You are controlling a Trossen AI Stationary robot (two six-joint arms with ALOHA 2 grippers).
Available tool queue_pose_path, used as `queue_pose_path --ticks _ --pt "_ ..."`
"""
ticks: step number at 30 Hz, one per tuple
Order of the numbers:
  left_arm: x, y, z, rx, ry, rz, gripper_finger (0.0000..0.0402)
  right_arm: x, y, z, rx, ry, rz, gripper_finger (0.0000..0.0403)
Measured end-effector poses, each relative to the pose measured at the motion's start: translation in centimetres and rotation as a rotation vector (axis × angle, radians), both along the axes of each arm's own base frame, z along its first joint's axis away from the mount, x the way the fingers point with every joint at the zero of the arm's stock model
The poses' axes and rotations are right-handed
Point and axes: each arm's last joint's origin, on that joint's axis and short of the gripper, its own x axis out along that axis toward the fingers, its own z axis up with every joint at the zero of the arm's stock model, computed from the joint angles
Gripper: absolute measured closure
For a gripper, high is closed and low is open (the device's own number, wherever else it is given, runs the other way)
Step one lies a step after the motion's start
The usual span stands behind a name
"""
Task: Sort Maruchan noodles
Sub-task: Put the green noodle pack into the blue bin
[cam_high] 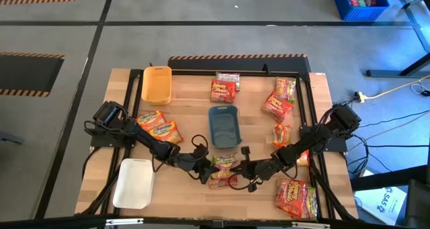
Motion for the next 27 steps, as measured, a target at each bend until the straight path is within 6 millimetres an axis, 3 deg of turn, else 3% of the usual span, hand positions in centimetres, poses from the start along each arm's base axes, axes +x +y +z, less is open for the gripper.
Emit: queue_pose_path --ticks 9,18,22,27 --pt "-0.1 -0.1 0.0 0.062 -0.01 0.013 0.0289 -1.4 0.8 3.6 0.066 -0.079 0.051 0.0403" --pt "-0.2 -0.4 0.1 0.143 -0.023 -0.029 0.029 -2.8 0.0 7.0 0.205 -0.1 0.03 0.0394" --pt "-0.4 -0.9 0.1 0.233 -0.032 -0.056 0.029 -3.2 -0.3 7.9 0.21 -0.125 0.007 0.0352" --pt "-0.4 -1.2 0.5 0.367 -0.079 -0.094 0.029 -3.2 -0.8 8.1 0.165 -0.158 -0.078 0.0254"
